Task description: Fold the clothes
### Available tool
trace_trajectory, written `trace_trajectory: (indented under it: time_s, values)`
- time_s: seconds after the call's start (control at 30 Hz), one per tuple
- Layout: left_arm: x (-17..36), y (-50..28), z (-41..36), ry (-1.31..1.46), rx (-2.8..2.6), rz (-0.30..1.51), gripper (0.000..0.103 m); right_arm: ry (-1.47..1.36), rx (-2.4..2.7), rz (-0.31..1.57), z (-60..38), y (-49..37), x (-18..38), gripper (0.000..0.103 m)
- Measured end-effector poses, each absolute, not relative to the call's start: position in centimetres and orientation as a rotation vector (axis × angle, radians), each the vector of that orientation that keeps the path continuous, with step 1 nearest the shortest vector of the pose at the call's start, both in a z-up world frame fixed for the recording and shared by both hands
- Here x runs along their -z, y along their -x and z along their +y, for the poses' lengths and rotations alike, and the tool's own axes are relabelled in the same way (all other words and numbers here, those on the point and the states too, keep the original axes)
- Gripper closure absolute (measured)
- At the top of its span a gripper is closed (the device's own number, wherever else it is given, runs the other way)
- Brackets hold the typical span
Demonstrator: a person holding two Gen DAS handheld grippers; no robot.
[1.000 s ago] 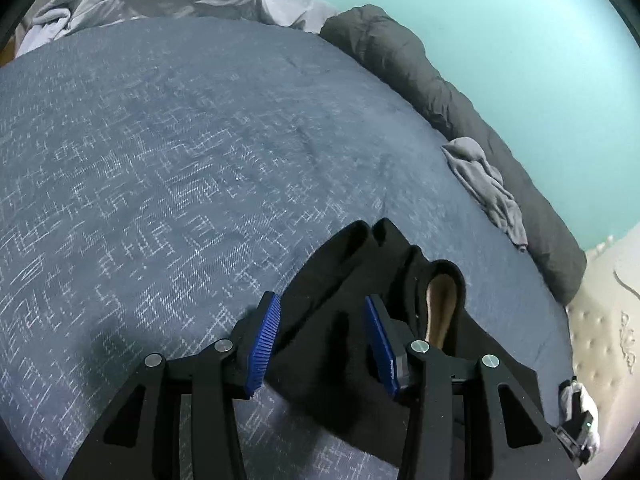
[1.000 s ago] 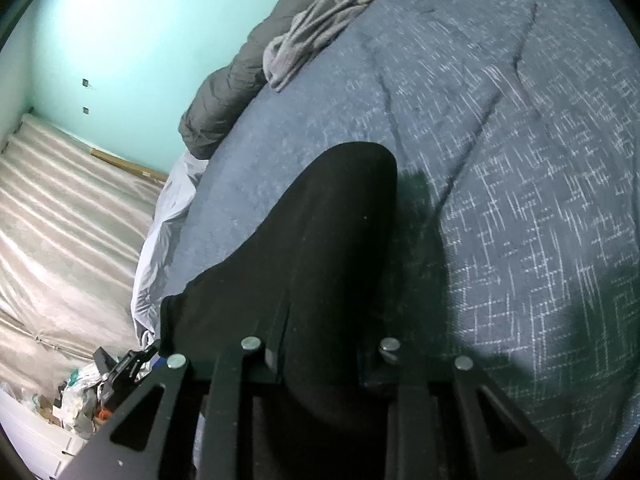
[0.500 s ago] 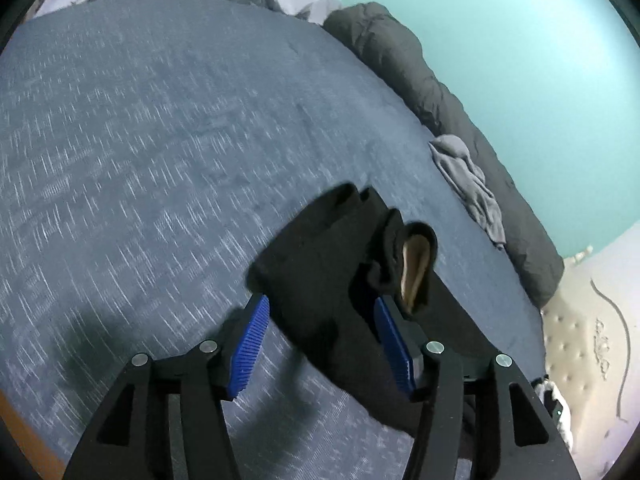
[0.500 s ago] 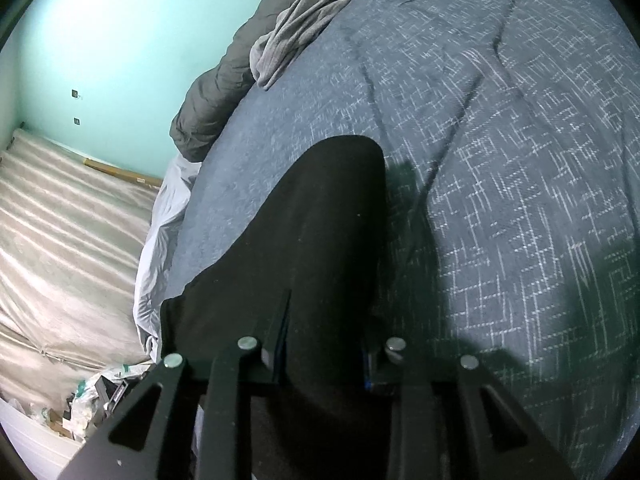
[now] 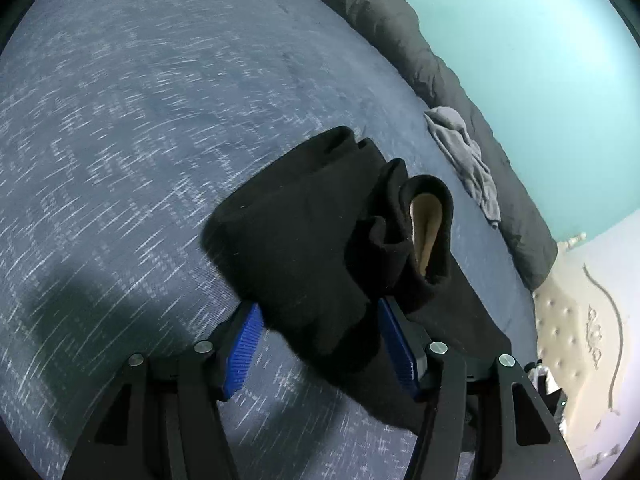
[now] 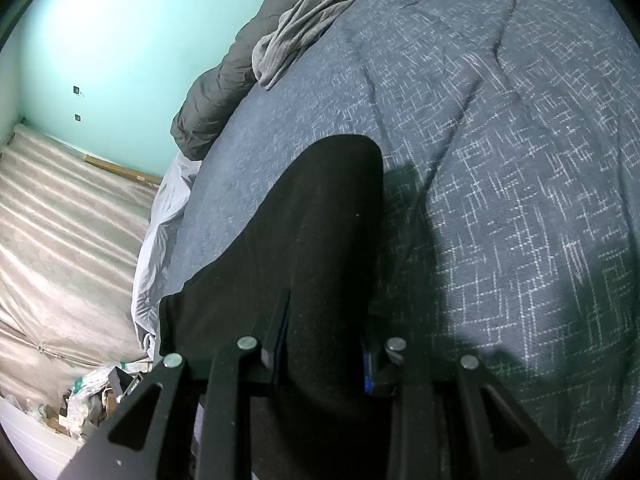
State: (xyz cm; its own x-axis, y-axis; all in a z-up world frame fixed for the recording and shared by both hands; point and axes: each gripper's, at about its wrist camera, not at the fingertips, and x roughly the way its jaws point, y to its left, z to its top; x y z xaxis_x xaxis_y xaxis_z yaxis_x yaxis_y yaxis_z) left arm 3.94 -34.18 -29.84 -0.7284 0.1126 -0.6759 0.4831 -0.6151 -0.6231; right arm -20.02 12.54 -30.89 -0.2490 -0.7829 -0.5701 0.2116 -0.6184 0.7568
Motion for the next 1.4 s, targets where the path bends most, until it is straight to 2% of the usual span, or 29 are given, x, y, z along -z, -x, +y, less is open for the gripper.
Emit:
trace_trajectory:
  time_s: [0.4,0.5,0.7,1.4]
  values:
    - [29.4,-3.3,-33.9,-1.019,2.51,1.28,0.039,-1.341,1.938,-0.725,12.3,20.0,31.0,0.075]
    - [29.9,-3.7,-34.4,-0.982,2.503,1.355,0.039,-1.34,1.935,-0.726,12.3,20.0,31.1,0.075]
    - [29.4,-3.9,-33.2,-0.995,2.542,1.319,0.039,-1.343,1.938,-0.729,12.3,20.1,31.1,0.075]
    - [30.7,-1.3,-33.7,-0.904,2.579,1.418,0.039,-1.346,1.931,-0.728,12.6,19.8,31.3,0.075]
